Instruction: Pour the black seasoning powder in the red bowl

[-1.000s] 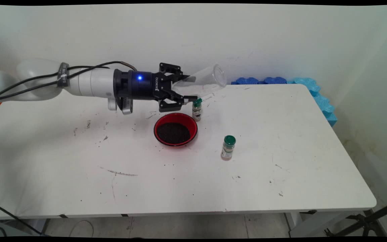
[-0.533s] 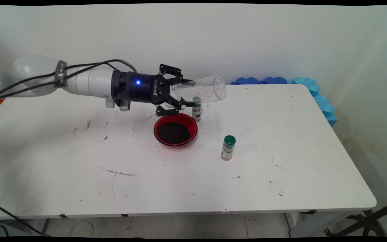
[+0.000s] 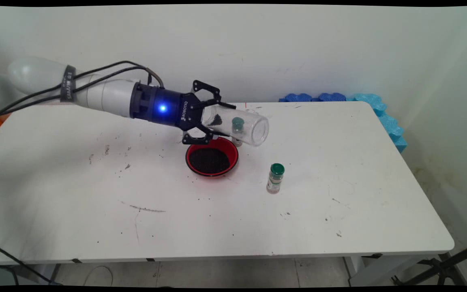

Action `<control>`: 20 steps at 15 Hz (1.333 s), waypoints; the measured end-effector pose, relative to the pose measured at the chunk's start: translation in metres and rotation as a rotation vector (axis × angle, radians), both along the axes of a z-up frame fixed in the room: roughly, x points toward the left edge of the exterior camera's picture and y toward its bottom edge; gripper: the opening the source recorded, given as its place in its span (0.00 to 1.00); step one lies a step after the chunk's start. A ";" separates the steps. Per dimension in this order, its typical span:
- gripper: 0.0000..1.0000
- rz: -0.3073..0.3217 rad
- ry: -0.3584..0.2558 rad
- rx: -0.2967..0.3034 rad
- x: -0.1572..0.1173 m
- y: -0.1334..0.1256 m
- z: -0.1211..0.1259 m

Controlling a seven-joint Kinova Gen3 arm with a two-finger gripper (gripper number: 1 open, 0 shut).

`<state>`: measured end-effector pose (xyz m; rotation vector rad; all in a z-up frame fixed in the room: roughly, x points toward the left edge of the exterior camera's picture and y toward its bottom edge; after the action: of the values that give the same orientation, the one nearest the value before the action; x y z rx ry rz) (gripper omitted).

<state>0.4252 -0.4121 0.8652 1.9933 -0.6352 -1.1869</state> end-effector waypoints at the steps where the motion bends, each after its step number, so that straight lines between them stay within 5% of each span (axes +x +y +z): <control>1: 0.00 -0.025 -0.029 -0.049 -0.001 0.000 0.003; 9: 0.00 -0.227 -0.269 -0.417 -0.001 -0.003 0.031; 20: 0.00 -0.494 -0.523 -0.874 -0.010 0.001 0.056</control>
<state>0.4149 -0.4110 0.9216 1.3816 -1.6492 -0.4421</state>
